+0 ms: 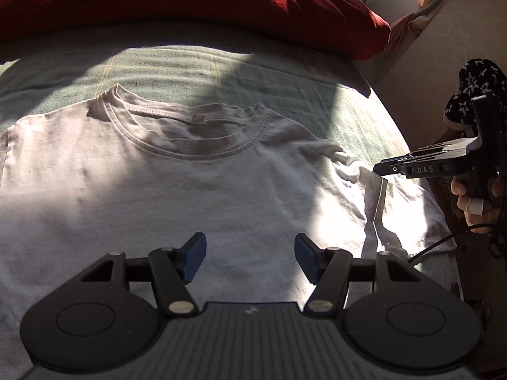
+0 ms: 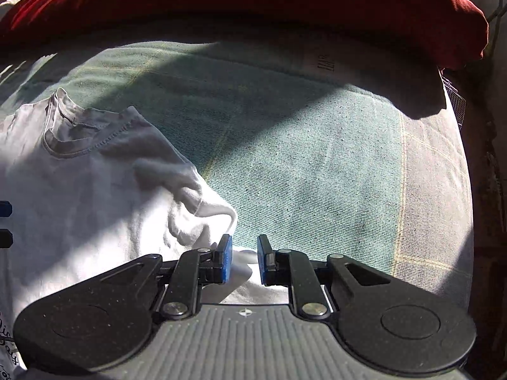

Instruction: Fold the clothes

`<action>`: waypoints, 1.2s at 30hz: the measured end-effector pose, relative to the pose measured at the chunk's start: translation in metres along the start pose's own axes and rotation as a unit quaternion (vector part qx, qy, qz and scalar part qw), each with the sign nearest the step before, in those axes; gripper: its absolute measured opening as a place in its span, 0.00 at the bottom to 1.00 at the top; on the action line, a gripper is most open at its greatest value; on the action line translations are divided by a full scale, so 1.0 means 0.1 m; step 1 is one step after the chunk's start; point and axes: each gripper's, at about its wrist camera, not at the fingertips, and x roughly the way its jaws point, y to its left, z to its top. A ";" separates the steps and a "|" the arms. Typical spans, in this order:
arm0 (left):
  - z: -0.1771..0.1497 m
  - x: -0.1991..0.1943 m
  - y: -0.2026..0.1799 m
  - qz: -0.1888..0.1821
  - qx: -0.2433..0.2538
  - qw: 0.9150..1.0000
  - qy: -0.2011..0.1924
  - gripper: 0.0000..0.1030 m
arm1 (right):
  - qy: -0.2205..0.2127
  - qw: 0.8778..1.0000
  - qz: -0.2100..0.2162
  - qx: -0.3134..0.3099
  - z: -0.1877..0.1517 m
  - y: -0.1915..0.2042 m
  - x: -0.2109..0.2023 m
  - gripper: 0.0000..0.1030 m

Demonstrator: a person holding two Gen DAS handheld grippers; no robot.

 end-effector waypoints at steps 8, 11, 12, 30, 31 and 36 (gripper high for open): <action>0.02 0.05 0.02 -0.012 0.004 1.000 0.003 0.62 | 0.019 0.997 -0.030 -0.068 -0.02 0.19 0.11 0.19; 0.01 0.08 0.04 -0.012 0.004 1.000 0.011 0.62 | 0.018 0.996 -0.034 -0.078 -0.02 0.21 0.17 0.19; 0.01 0.08 0.04 -0.012 0.004 1.000 0.012 0.62 | 0.018 0.995 -0.038 -0.091 -0.02 0.24 0.19 0.19; 0.06 0.11 0.15 0.030 0.042 0.999 0.015 0.67 | -0.015 0.995 -0.002 0.102 0.01 -0.19 -0.21 0.14; 0.05 0.13 0.17 0.031 0.043 0.998 0.017 0.67 | -0.005 0.994 0.002 0.110 -0.08 -0.16 -0.17 0.14; 0.03 0.25 0.22 0.044 0.057 0.997 0.019 0.68 | -0.003 0.992 -0.021 0.125 -0.18 -0.11 0.28 0.13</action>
